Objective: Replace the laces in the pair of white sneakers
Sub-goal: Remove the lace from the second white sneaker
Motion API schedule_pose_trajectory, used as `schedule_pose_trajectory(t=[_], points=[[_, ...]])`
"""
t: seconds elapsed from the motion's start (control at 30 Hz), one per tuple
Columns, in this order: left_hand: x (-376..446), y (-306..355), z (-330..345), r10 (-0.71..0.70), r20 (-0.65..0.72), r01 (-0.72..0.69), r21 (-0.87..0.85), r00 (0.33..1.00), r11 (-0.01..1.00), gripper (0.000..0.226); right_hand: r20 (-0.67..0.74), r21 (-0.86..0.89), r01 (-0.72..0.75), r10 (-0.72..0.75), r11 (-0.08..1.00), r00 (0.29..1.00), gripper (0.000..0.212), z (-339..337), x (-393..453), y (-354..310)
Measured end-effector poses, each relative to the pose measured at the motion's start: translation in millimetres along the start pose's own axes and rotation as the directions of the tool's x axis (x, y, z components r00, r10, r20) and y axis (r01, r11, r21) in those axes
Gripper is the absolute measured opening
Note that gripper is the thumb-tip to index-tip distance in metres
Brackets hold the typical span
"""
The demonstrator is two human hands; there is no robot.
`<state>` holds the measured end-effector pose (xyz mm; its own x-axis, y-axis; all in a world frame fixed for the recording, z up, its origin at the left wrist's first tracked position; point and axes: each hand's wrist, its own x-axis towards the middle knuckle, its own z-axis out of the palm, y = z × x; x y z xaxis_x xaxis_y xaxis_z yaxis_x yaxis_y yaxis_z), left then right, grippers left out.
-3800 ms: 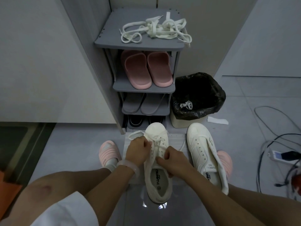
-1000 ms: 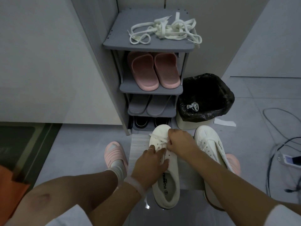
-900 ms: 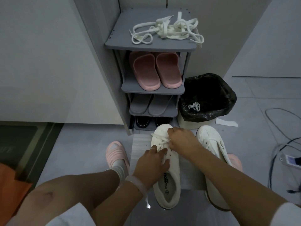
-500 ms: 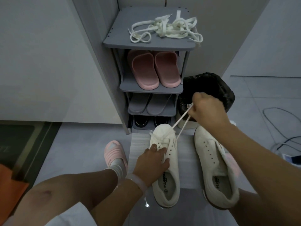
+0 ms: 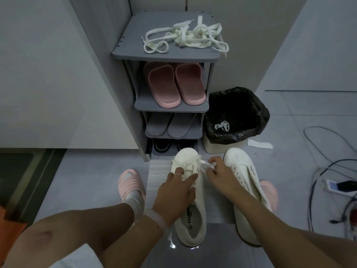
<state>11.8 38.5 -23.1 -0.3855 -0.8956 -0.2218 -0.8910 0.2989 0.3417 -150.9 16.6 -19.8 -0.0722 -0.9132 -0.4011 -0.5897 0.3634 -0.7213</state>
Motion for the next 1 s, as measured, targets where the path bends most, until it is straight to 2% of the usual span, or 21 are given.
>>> schedule_pose_trajectory(t=[0.1,0.2,0.3,0.37,0.4,0.47,0.5,0.57,0.63,0.67,0.73,0.8,0.87,0.93,1.0], points=[[0.8,-1.3,2.4,0.011,0.014,-0.011,0.023,1.000,1.000,0.043,0.083,-0.131,0.029,-0.018,0.991,0.996,0.021,6.2,0.0,4.7],[1.7,-2.0,3.8,0.015,0.009,-0.015,0.012,1.000,1.000,0.044,0.041,-0.132,0.036,-0.031,0.991,0.999,0.030,11.8,1.6,5.0],[1.4,-2.8,4.6,0.019,0.009,-0.019,-0.022,1.000,1.000,0.046,0.058,-0.176,0.097,-0.088,0.980,0.994,0.025,15.7,5.4,2.4],[0.9,-4.0,5.7,0.014,0.015,-0.014,-0.028,1.000,1.000,0.046,0.071,-0.143,0.131,-0.122,0.981,0.990,0.025,14.1,7.0,-1.0],[0.9,-4.5,5.9,0.011,0.017,-0.011,-0.024,1.000,1.000,0.046,0.060,-0.064,0.119,-0.115,0.991,0.992,0.027,10.6,7.8,-3.4],[1.4,-5.0,5.8,0.011,0.023,-0.011,-0.017,1.000,1.000,0.045,-0.003,0.256,0.036,-0.036,0.966,0.999,0.025,-4.2,7.9,-10.0],[2.2,-5.1,5.8,0.012,0.028,-0.012,-0.017,1.000,1.000,0.045,-0.060,0.428,0.017,0.010,0.903,0.998,0.023,-15.2,8.4,-13.9],[3.1,-4.5,6.2,0.009,0.036,-0.009,-0.016,0.999,1.000,0.045,-0.196,0.690,0.092,0.063,0.718,0.978,0.022,-40.1,11.0,-25.9],[2.9,-4.3,6.1,0.002,0.038,-0.002,-0.011,0.999,1.000,0.044,-0.274,0.773,0.197,0.037,0.603,0.961,0.024,-57.5,13.8,-38.6],[2.6,-4.3,5.9,0.001,0.038,-0.001,-0.010,0.999,1.000,0.044,-0.276,0.762,0.217,0.003,0.610,0.961,0.024,-59.3,13.4,-42.6],[1.8,-4.3,5.8,0.006,0.037,-0.005,-0.012,0.999,1.000,0.045,-0.197,0.701,0.155,-0.020,0.697,0.980,0.023,-50.9,9.8,-41.7],[1.4,-4.8,5.2,0.011,0.032,-0.010,-0.013,0.999,1.000,0.045,-0.095,0.539,0.060,-0.010,0.840,0.995,0.020,-34.5,4.5,-31.7],[1.2,-5.5,5.2,0.013,0.028,-0.013,-0.013,1.000,1.000,0.045,-0.026,0.354,0.030,-0.022,0.935,0.999,0.019,-17.5,0.2,-21.2],[1.3,-6.1,5.9,0.017,0.024,-0.016,-0.009,1.000,1.000,0.044,0.000,0.276,0.025,-0.026,0.961,1.000,0.022,-4.2,-1.3,-15.2],[1.3,-6.3,6.2,0.019,0.017,-0.019,-0.008,1.000,1.000,0.044,-0.044,0.227,0.022,-0.013,0.974,0.999,0.024,3.6,-0.2,-11.2]])
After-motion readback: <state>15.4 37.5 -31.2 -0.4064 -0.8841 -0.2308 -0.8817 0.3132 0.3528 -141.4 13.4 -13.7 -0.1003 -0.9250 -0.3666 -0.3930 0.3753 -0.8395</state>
